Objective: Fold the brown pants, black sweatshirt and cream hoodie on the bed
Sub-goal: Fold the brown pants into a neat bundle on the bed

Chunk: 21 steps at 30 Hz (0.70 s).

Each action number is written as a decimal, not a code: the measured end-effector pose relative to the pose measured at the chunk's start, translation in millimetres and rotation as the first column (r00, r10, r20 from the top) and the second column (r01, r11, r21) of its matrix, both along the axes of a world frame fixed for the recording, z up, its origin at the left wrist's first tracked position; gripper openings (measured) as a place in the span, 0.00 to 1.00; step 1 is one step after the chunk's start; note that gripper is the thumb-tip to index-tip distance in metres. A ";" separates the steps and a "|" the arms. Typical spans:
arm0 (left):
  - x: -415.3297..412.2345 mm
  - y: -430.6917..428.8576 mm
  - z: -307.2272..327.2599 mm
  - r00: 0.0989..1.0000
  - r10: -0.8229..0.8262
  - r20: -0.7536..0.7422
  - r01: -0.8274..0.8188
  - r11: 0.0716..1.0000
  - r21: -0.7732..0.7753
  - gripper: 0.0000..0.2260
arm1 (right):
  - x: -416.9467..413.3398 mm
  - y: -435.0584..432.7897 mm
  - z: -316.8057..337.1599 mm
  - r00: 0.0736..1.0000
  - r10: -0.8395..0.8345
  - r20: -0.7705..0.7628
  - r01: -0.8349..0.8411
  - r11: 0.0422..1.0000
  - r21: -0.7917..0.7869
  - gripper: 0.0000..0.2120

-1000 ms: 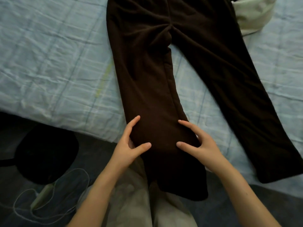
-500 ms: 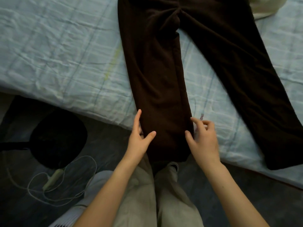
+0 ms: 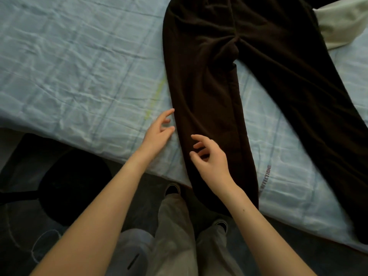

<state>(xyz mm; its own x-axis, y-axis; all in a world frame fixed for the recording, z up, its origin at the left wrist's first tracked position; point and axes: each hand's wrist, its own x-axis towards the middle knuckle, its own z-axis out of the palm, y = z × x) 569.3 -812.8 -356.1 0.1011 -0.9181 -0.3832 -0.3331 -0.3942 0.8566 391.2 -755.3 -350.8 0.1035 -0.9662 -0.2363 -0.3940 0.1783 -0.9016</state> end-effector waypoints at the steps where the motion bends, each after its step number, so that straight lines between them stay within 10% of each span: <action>1: 3.9 -12.5 -1.4 1.000 -0.027 0.008 0.027 1.000 -0.014 0.23 | 7.8 -6.6 -2.5 1.000 0.001 0.025 -0.001 1.000 0.006 0.20; 11: 25.9 -89.1 -19.3 0.971 -0.237 -0.042 0.235 0.971 -0.050 0.26 | 46.3 -47.0 -25.6 0.817 0.203 -0.539 -0.213 0.976 0.046 0.32; 21: 38.1 -107.7 -18.0 0.889 -0.256 -0.379 0.277 0.961 0.002 0.41 | -0.7 -87.5 -2.2 0.891 0.439 -0.114 -0.382 0.863 0.330 0.35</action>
